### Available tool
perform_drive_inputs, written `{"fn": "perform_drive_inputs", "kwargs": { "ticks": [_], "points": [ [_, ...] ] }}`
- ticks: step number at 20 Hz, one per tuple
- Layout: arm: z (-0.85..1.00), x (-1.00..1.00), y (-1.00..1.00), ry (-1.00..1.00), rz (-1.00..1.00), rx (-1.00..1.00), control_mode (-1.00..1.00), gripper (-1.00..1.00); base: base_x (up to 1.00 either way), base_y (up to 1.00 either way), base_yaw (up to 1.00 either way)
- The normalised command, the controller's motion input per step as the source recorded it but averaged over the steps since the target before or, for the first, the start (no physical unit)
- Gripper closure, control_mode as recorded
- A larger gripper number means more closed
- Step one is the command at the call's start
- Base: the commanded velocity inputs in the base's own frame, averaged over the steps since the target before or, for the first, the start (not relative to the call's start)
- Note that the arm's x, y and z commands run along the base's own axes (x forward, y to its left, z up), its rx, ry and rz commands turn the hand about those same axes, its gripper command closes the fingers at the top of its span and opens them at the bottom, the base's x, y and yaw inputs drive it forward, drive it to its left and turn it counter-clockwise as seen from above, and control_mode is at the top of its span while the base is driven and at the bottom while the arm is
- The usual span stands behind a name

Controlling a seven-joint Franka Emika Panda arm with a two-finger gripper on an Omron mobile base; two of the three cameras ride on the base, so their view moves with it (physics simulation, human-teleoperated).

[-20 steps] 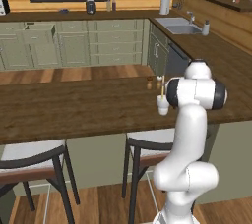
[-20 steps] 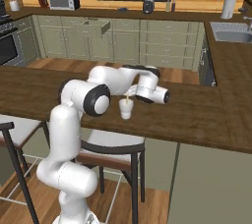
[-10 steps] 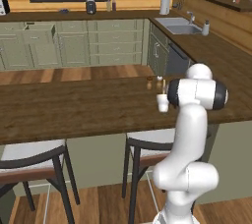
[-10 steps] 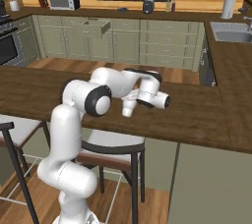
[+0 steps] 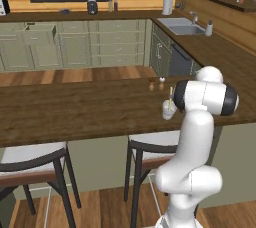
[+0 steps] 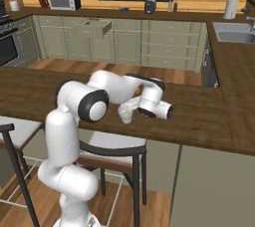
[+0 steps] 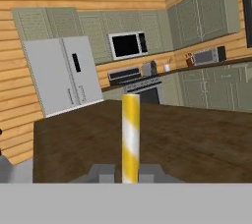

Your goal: Take a straw from the drawer in front and place it inside the glass cup on the dining counter.

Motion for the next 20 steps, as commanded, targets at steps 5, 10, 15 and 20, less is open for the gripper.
{"fn": "perform_drive_inputs", "kwargs": {
  "ticks": [5,10,15,20],
  "points": [
    [0.00,0.00,0.00,0.00,0.00,0.00,-1.00,1.00,0.00,0.00,0.00],
    [-0.02,0.14,0.00,-0.02,0.00,0.00,-1.00,1.00,0.00,0.00,0.00],
    [-0.05,0.33,0.00,-0.10,0.00,-0.02,-1.00,1.00,0.00,0.00,0.00],
    [-0.05,-0.03,0.00,-0.09,0.00,-0.03,-1.00,1.00,0.00,0.00,0.00]
  ]
}}
